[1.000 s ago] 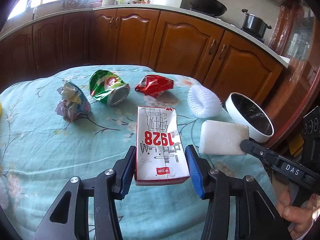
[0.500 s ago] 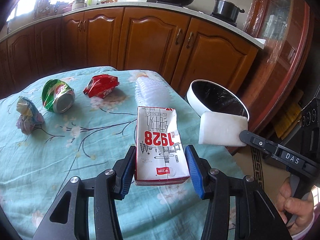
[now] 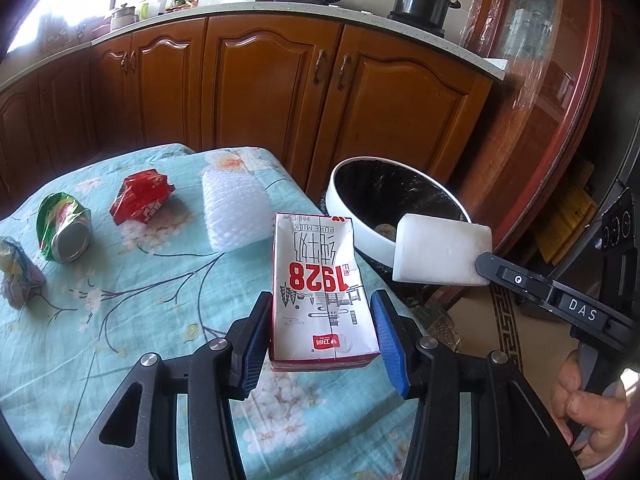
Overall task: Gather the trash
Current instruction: 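Carry the milk carton and foam block over the bin and open both tools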
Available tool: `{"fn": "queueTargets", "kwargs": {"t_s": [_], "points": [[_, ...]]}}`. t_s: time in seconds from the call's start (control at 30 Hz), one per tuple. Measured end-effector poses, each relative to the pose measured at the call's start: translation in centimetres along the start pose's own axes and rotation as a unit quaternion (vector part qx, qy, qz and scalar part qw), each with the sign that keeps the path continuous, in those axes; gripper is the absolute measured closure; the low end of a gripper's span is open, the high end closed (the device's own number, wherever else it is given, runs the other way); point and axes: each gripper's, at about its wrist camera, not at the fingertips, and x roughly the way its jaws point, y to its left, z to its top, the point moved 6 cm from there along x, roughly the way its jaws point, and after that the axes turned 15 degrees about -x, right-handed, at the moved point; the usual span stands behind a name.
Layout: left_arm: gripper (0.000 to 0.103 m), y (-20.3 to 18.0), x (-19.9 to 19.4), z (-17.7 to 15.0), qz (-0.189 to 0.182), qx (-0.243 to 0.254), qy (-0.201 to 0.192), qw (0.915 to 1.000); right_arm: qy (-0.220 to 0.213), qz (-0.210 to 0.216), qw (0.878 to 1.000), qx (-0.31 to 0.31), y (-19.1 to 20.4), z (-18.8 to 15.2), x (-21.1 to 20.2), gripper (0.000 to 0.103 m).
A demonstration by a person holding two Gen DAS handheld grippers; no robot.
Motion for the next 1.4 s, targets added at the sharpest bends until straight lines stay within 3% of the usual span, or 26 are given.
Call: {"fn": "queueTargets", "kwargs": {"t_s": [0.67,1.03,1.4], "points": [[0.055,-6.1,7.2,4.2,-0.021,0.060,0.011,0.9979,-0.013,-0.051,0.999,0.016,-5.7,3.2,0.1,0.088],[0.055,-7.2,10.6,5.3,-0.010,0.067,0.017,0.9975,0.007,-0.073,0.997,0.008,-7.6,3.9,1.4,0.088],[0.055,-8.2,13.5,6.1,-0.002,0.070,0.041,0.9967,0.052,-0.091,0.994,-0.006,-8.4,4.6,4.3,0.087]]}}
